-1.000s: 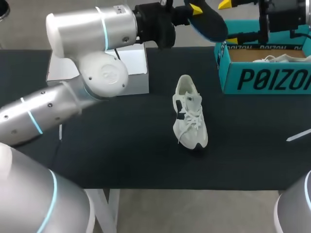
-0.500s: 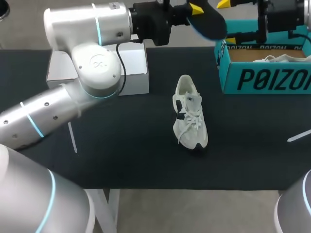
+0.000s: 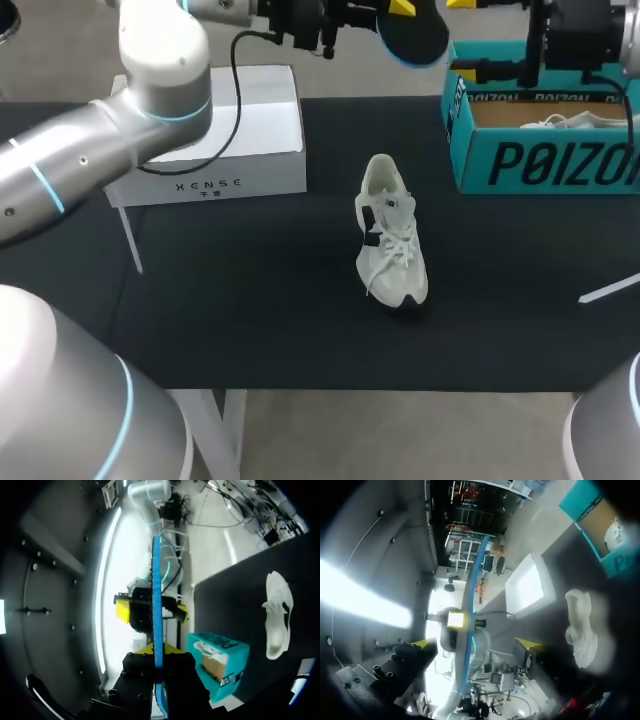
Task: Take the shoe out of the shoebox, open the shoe tongue, remove and reinsert the insole, then place the shoe into the shoebox
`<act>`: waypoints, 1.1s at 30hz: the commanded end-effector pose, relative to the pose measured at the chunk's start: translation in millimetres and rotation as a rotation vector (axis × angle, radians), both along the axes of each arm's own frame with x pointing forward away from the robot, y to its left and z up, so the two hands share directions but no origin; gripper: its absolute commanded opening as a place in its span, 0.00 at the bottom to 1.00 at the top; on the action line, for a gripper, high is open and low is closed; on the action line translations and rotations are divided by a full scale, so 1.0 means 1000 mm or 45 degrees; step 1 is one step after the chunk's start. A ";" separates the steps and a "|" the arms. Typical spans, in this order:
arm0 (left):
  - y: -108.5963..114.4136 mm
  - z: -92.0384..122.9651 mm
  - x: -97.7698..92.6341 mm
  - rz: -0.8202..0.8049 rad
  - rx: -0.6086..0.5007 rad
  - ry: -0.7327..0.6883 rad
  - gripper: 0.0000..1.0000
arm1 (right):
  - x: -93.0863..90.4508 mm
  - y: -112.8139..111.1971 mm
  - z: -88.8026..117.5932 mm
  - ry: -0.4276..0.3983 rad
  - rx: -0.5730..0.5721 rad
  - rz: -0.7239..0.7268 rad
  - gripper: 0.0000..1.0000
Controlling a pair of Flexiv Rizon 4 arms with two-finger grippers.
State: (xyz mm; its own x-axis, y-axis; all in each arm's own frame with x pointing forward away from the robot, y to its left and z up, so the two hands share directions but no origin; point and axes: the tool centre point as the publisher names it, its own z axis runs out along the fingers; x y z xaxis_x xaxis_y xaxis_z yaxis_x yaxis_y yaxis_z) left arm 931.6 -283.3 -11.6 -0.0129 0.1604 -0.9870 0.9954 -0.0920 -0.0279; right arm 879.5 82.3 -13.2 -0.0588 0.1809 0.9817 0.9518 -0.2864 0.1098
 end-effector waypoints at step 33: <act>-0.006 -0.010 -0.001 -0.061 -0.064 -0.007 1.00 | 0.018 0.022 -0.001 -0.083 -0.020 0.009 0.00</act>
State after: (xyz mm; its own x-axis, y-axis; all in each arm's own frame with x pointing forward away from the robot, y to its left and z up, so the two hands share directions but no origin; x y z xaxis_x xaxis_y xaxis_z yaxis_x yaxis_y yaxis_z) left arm 935.4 -291.5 -21.6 0.0008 0.1117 -0.9937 0.9866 -0.1625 -0.0175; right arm 897.7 103.5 -13.8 -0.1257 0.1931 0.9731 0.9455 -0.2738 0.1764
